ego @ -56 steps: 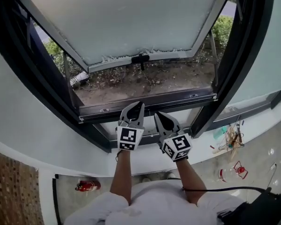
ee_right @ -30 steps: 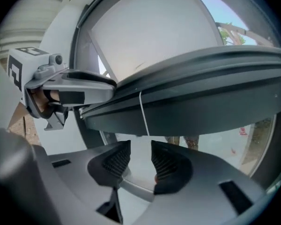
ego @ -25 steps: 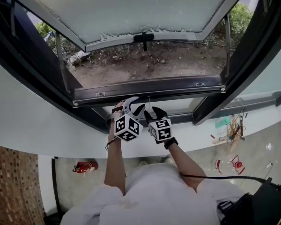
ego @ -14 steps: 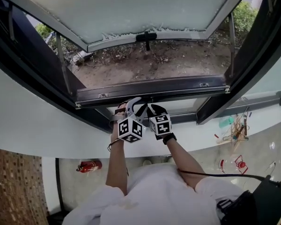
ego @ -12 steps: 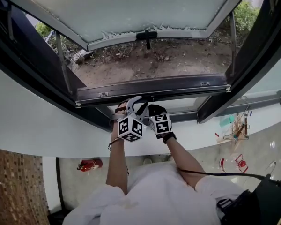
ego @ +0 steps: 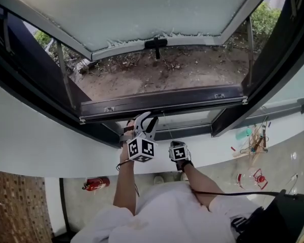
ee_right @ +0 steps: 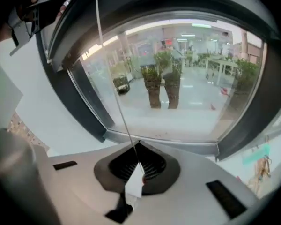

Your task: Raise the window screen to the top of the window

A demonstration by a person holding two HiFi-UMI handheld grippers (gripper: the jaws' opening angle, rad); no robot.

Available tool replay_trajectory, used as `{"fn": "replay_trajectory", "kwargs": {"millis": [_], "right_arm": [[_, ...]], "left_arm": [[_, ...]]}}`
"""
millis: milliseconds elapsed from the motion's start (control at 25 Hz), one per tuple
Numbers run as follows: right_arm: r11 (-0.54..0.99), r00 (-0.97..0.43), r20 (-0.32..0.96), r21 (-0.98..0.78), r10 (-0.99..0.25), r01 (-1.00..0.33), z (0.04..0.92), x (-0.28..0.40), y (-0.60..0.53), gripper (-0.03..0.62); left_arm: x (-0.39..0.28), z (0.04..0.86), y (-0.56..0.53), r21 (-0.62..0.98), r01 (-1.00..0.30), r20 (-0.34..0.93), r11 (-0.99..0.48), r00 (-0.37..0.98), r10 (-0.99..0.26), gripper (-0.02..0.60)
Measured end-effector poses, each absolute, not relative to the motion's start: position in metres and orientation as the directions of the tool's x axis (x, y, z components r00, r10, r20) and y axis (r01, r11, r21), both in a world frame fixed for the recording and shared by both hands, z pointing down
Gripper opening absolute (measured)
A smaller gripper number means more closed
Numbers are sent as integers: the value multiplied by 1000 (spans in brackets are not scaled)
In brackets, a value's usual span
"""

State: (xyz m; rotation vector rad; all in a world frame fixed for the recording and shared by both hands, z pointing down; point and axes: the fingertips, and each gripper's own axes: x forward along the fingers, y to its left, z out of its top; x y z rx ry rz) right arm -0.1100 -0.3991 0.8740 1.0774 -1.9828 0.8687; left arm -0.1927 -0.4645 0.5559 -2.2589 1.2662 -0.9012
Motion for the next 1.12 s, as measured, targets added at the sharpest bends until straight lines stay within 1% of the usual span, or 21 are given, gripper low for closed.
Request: {"fn": "replay_trajectory", "kwargs": {"millis": [80, 120, 280, 440, 680, 880, 1000, 1120], "right_arm": [[375, -408, 853, -280, -325, -884, 893, -98, -378, 0], [359, -414, 855, -296, -314, -885, 898, -92, -372, 0], [360, -345, 845, -198, -409, -912, 901, -60, -382, 0], [405, -375, 838, -206, -397, -891, 899, -59, -374, 0], [452, -401, 834, -211, -380, -867, 899, -59, -361, 0], [437, -430, 832, -260, -350, -861, 889, -64, -350, 0], [441, -390, 842, -209, -373, -873, 886, -55, -350, 0], [441, -381, 839, -194, -389, -876, 882, -55, -352, 0]], "left_arm": [[-196, 554, -467, -610, -630, 318, -480, 360, -877, 81], [-197, 553, -467, -604, -636, 315, -480, 362, -877, 57], [-200, 552, -465, -534, -668, 294, -517, 427, -855, 48], [-200, 551, -464, -524, -685, 277, -506, 424, -862, 44], [-198, 555, -463, -585, -662, 330, -468, 333, -883, 40], [-200, 553, -464, -493, -730, 328, -473, 348, -878, 23], [-199, 556, -462, -493, -740, 310, -458, 342, -887, 18], [-198, 557, -463, -543, -715, 309, -440, 318, -897, 18]]}}
